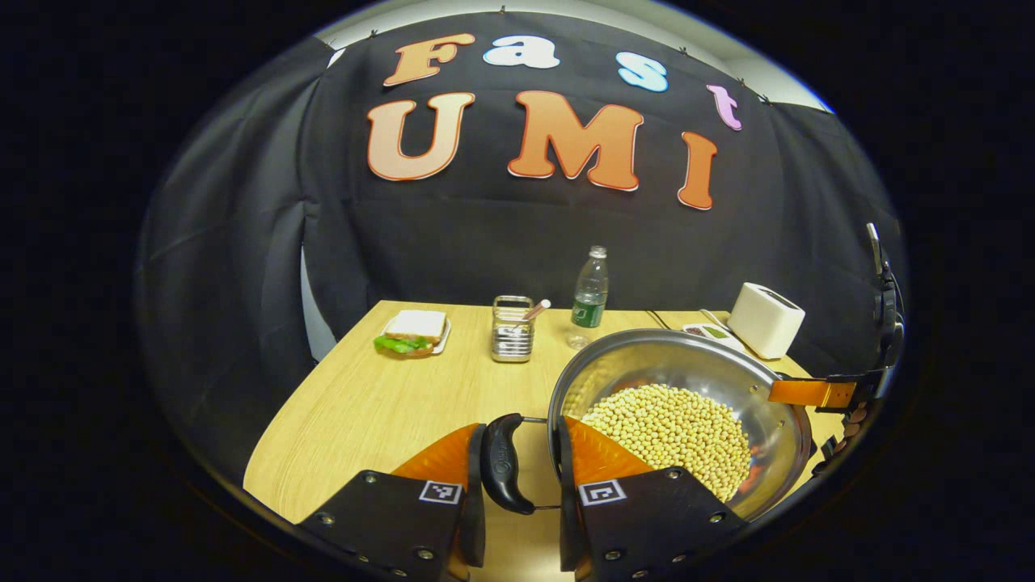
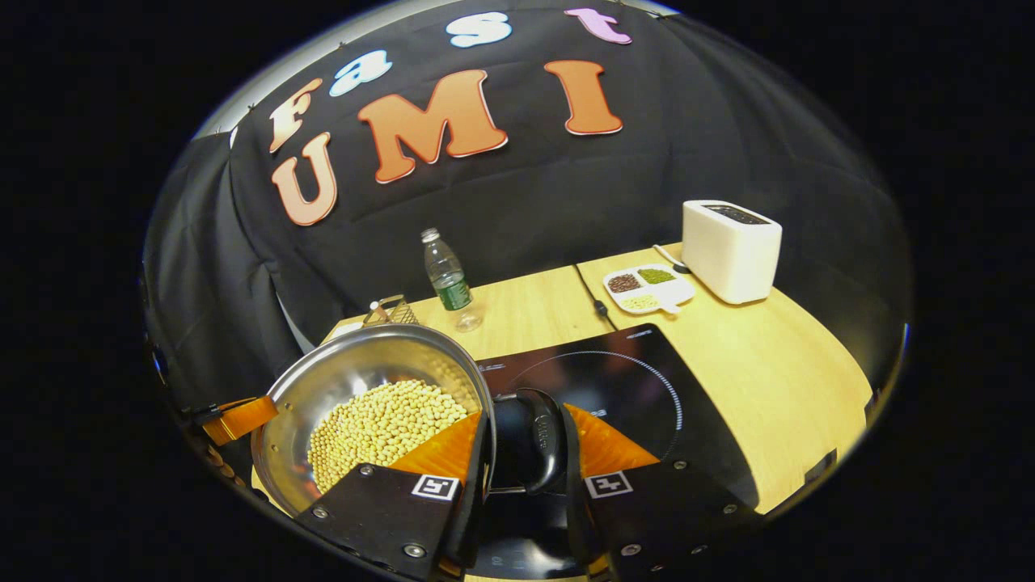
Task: First push the handle of the pot to place it horizontally, then grasp the pot with both hands and set it on the induction cooktop.
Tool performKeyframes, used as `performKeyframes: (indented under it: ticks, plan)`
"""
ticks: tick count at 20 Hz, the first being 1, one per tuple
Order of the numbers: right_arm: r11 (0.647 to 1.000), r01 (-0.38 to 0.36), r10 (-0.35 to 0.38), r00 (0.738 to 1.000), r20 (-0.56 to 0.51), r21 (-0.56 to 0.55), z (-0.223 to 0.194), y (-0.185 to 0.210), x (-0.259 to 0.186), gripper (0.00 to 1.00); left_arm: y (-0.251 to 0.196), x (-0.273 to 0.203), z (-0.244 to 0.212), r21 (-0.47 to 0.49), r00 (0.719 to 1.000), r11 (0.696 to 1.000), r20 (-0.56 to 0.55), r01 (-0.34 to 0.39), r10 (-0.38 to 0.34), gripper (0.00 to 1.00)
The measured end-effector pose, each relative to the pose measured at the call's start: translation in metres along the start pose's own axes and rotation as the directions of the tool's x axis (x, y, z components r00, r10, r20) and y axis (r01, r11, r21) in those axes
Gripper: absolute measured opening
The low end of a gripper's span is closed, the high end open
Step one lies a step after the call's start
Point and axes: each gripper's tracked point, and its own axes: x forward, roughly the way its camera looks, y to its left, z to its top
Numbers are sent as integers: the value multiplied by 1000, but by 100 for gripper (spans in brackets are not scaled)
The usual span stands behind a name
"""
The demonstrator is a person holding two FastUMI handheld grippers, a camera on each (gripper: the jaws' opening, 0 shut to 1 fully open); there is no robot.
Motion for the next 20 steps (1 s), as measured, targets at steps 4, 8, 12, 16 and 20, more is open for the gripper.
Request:
performKeyframes:
  ticks: [4, 8, 12, 16, 20]
  plan:
    - [999, 23, -23, 1000, 14, 35, 13, -36, -7, 43, -40, 7, 10, 31, 999, 999, 1, 32, -32, 37]
    - [996, 45, -46, 999, 15, 73, 20, -70, -13, 42, -76, 16, 14, 44, 998, 997, -9, 61, -61, 37]
    - [993, 64, -65, 998, 11, 101, 26, -99, -15, 42, -108, 24, 13, 53, 996, 995, -23, 83, -82, 37]
    - [988, 78, -78, 997, -6, 130, 23, -127, -14, 42, -137, 36, 7, 55, 994, 994, -43, 98, -96, 37]
    - [985, 97, -96, 995, -19, 144, 21, -151, -7, 42, -162, 51, -4, 67, 991, 991, -80, 112, -107, 37]
